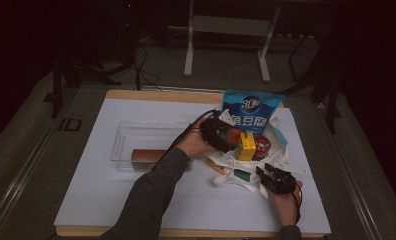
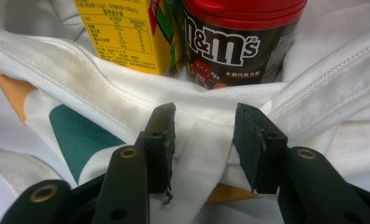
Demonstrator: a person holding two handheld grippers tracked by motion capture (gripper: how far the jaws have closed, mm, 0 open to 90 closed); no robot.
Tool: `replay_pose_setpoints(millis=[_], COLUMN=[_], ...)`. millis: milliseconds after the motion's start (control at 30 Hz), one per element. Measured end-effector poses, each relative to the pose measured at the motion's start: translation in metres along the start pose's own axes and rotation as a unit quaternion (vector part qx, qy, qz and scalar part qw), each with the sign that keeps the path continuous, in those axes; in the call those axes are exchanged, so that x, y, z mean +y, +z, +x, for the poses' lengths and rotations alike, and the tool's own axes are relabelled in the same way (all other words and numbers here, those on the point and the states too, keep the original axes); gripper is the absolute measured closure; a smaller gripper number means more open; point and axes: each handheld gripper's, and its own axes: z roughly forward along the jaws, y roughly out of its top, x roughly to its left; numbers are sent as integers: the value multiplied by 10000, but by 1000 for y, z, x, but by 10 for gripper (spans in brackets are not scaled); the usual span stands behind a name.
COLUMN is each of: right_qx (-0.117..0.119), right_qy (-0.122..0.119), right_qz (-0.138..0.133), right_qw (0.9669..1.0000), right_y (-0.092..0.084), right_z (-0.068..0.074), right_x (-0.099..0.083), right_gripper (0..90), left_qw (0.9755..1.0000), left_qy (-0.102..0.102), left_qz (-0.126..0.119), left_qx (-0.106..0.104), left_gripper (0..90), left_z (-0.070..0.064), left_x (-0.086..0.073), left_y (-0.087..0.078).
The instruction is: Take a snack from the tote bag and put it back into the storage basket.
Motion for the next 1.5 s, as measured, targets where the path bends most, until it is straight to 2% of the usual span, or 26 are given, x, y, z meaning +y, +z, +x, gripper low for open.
replay_pose_setpoints(millis=[200,333,433,567,700,867,1133,1267,1500], right_qx=[1,2,2,3,9,18,33,40,68], right_qy=[-3,-4,-8,-4,-1,0,14,17,26], right_qz=[-6,-4,-3,-10,-12,-12,-16,-21,-27], right_qw=[10000,10000,10000,10000,10000,10000,10000,10000,10000], right_y=[0,0,0,0,0,0,0,0,0], right_z=[0,0,0,0,0,-1,-1,-1,-1], right_x=[0,0,0,0,0,0,0,0,0], right_gripper=[584,584,584,583,583,582,581,578,570], left_qw=[9999,9997,9995,9992,9990,9992,9989,9986,9980], left_qy=[50,133,201,253,275,191,264,247,273], left_qz=[71,89,147,176,211,227,319,308,385], left_qx=[-107,-209,-202,-262,-270,-272,-220,-340,-422], left_gripper=[272,205,174,157,151,151,145,146,161], left_z=[-3,-6,-7,-10,-9,-6,-6,-3,-3], left_x=[4,8,11,14,16,18,26,26,26], left_y=[6,11,15,20,26,33,44,50,57])
